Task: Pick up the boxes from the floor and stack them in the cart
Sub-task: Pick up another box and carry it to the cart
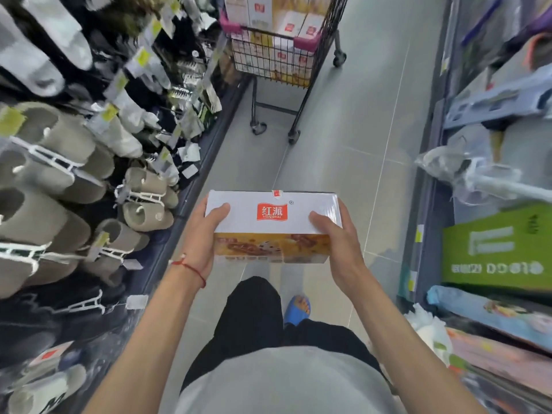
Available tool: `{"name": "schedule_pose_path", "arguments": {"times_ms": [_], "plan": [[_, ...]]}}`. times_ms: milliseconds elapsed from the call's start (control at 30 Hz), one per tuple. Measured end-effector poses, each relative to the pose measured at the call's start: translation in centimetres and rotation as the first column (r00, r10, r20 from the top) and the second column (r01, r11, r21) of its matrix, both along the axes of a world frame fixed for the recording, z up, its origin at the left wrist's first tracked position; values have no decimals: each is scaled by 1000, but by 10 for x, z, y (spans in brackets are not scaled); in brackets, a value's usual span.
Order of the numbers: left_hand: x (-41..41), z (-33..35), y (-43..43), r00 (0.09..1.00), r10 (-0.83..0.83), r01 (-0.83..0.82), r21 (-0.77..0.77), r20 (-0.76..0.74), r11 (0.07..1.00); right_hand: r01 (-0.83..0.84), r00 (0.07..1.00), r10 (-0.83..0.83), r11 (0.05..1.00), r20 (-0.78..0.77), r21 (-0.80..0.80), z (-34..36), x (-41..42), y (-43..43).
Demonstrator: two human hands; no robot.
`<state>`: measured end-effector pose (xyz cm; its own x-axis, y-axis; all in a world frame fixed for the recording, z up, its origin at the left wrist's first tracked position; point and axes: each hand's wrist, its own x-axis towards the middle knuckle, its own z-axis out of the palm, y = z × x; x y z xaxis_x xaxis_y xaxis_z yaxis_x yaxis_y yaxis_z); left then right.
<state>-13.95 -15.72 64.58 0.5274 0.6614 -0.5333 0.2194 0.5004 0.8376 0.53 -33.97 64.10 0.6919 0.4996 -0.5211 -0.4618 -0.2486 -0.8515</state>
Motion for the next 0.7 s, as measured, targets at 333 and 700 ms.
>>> {"name": "schedule_pose_path", "arguments": {"times_ms": [333,700], "plan": [[175,-10,134,997,-80,80,-47,-2,996,105,993,-103,994,53,-42,-6,154,121],[336,0,252,980,-197,198,-26,24,980,173,984,-173,985,33,-6,8,302,224]]}}
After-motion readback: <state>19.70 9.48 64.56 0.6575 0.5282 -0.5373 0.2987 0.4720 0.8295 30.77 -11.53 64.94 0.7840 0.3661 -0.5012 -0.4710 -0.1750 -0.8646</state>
